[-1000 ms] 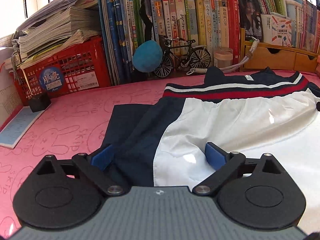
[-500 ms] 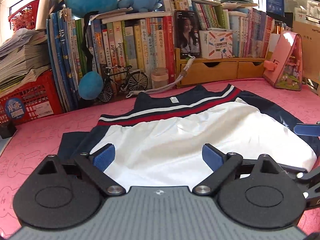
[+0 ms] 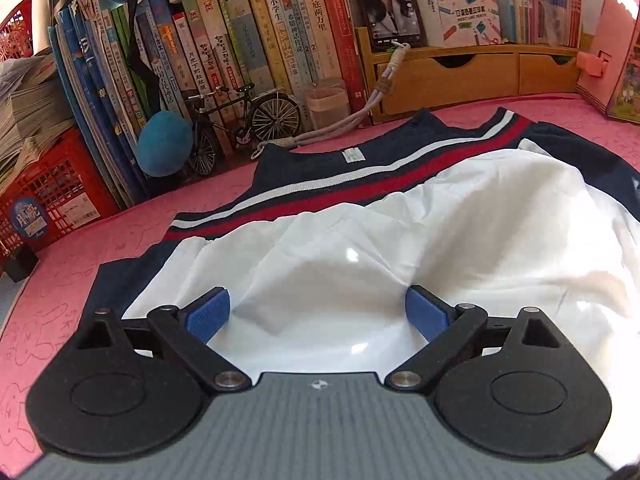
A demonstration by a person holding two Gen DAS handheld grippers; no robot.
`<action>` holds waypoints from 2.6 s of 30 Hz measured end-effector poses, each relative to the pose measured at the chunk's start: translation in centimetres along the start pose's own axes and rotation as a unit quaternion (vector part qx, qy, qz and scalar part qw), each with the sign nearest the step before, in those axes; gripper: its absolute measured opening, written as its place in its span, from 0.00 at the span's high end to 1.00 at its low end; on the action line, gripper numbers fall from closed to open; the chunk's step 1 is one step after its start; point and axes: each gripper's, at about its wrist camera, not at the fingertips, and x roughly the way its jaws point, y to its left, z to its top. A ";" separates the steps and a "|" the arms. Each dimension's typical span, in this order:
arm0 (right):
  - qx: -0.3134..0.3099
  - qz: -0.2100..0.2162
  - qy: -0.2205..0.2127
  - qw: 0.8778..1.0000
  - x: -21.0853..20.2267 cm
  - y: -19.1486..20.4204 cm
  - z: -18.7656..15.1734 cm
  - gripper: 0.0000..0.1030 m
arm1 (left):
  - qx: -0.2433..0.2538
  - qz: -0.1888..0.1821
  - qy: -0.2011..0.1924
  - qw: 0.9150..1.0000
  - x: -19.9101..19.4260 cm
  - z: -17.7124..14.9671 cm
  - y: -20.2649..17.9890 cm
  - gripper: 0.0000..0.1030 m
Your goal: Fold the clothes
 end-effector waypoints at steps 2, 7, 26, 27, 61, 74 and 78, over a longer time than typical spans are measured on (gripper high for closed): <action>0.000 0.000 0.000 1.000 0.0 0.0 0.0 0.00 | -0.016 -0.008 0.010 1.000 1.2 1.2 0.4 0.06; 0.002 0.001 0.001 1.000 -0.1 0.0 0.0 0.00 | -0.007 0.020 0.017 1.000 3.7 3.4 -0.4 0.02; 0.004 0.003 0.001 1.000 0.0 -0.1 -0.3 0.00 | -0.018 0.013 0.000 1.000 3.6 4.8 0.8 0.06; 0.004 0.003 0.001 1.000 0.1 -0.1 -0.3 0.00 | -0.022 0.018 0.006 1.000 4.3 5.0 0.8 0.05; 0.003 0.003 -0.001 1.000 0.3 -0.1 -0.4 0.00 | -0.110 0.043 -0.057 0.991 -6.9 -6.1 10.8 0.01; 0.006 -0.005 0.000 1.000 -1.3 -0.8 -1.7 0.00 | 0.007 -0.058 -0.065 0.996 -6.8 -4.9 -0.5 0.01; 0.025 -0.008 0.004 1.000 -1.8 -1.0 -1.6 0.00 | 0.039 -0.028 -0.041 0.998 -4.5 -4.2 -2.1 0.01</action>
